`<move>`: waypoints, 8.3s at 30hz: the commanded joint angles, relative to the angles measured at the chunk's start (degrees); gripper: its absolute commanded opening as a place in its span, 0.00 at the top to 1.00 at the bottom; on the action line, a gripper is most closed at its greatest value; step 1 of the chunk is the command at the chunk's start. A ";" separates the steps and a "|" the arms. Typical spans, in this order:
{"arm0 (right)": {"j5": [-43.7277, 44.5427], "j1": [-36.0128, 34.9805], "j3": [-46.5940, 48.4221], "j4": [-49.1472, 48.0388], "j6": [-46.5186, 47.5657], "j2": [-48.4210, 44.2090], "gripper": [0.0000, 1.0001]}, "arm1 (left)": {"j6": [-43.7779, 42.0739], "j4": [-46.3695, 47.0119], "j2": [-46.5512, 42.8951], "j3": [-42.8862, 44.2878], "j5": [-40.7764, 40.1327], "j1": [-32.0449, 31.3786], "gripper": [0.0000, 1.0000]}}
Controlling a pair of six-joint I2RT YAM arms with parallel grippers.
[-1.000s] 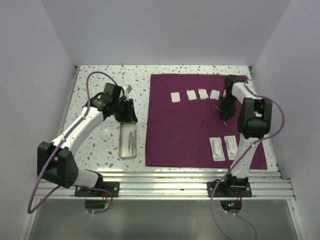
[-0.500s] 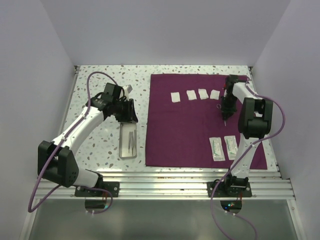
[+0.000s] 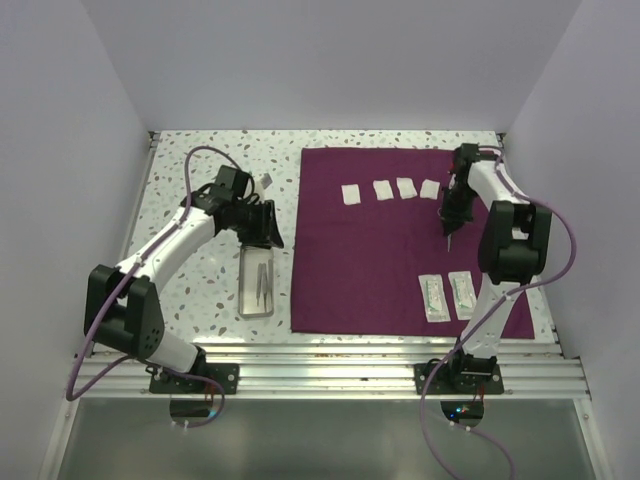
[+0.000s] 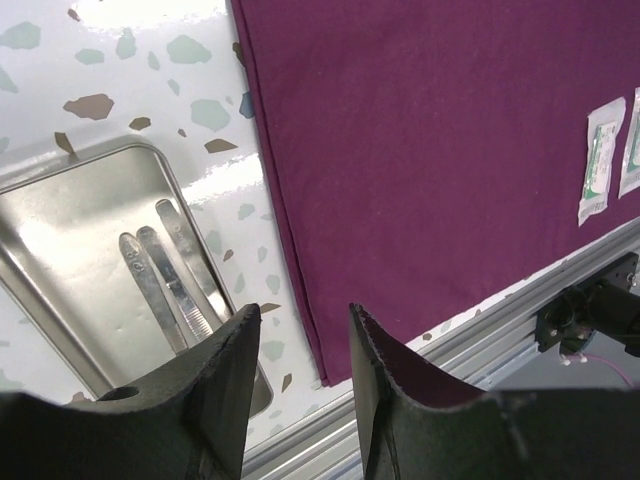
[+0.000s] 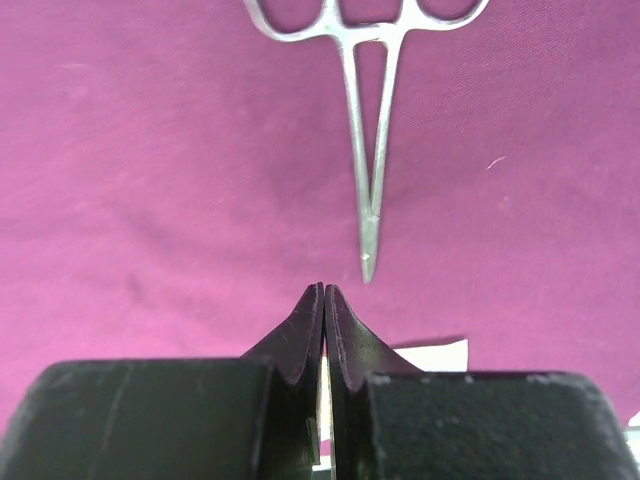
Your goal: Prepare the surgical pack
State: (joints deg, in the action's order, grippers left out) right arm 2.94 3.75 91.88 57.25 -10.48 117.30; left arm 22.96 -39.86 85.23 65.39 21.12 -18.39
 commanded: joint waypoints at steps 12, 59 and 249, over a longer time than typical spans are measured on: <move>5.31 -0.15 11.38 0.23 -0.51 5.57 0.56 | 0.51 2.86 0.64 2.38 3.93 0.38 0.55; -5.57 1.52 11.40 1.37 -3.40 4.96 1.00 | 2.79 5.49 1.52 2.64 10.07 0.38 0.45; -1.10 -13.16 29.67 -13.75 -12.46 14.54 0.45 | 4.02 3.82 -3.05 -4.48 8.67 2.13 0.45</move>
State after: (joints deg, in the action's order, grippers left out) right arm -2.94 -10.81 116.44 44.45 -23.09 132.46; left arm 26.24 -36.38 83.90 61.25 29.58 -16.19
